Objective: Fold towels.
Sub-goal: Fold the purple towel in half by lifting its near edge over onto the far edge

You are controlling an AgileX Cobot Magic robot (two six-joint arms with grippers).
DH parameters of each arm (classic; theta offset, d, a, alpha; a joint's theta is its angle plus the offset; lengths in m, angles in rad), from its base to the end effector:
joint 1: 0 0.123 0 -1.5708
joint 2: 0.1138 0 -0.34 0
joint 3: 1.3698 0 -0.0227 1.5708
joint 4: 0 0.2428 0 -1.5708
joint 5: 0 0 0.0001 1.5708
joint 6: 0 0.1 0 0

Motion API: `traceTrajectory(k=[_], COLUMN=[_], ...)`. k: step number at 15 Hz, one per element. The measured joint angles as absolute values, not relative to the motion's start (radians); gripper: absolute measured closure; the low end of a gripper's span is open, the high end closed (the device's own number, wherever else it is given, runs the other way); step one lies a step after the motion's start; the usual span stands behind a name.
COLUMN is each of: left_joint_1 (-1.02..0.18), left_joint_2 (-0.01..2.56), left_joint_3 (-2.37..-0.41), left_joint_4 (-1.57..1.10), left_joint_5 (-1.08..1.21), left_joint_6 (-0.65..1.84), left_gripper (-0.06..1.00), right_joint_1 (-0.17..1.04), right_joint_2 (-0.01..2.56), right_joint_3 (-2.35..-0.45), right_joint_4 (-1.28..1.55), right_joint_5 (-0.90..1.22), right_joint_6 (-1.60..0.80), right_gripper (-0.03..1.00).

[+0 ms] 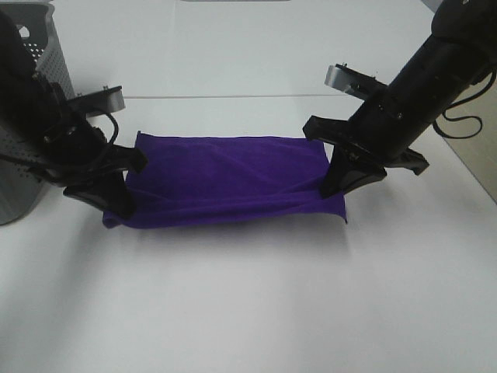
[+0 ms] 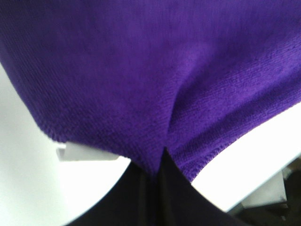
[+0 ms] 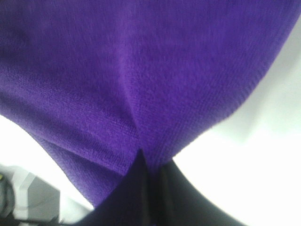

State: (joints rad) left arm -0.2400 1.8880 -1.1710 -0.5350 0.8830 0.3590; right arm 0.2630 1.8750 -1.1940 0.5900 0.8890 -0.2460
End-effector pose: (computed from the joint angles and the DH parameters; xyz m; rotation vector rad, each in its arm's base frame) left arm 0.3439 -0.1247 0.2161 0.3977 2.9680 -0.6341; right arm 0.3441 0.1374 0.2280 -0.2240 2.9679 0.7167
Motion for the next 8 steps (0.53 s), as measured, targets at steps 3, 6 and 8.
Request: traceTrajectory(k=[3, 6, 8], left_joint_1=[-0.240, -0.240, -0.240], left_joint_2=[1.910, 2.024, 2.112], left_joint_3=[-1.325, -1.481, -1.582], left_joint_4=[-0.501, -0.476, -0.455], left_joint_5=[0.803, 0.803, 0.792], left_joint_6=[0.359, 0.359, 0.359], left_gripper=[0.94, 0.94, 0.94], right_joint_1=[0.263, 0.263, 0.263], right_joint_2=[1.919, 1.999, 2.078], right_joint_3=[-1.345, -1.485, -1.579], right_joint_4=[0.509, 0.454, 0.425], right_joint_5=[0.778, 0.746, 0.721], right_joint_6=[-0.244, -0.242, -0.241], right_gripper=[0.94, 0.94, 0.94])
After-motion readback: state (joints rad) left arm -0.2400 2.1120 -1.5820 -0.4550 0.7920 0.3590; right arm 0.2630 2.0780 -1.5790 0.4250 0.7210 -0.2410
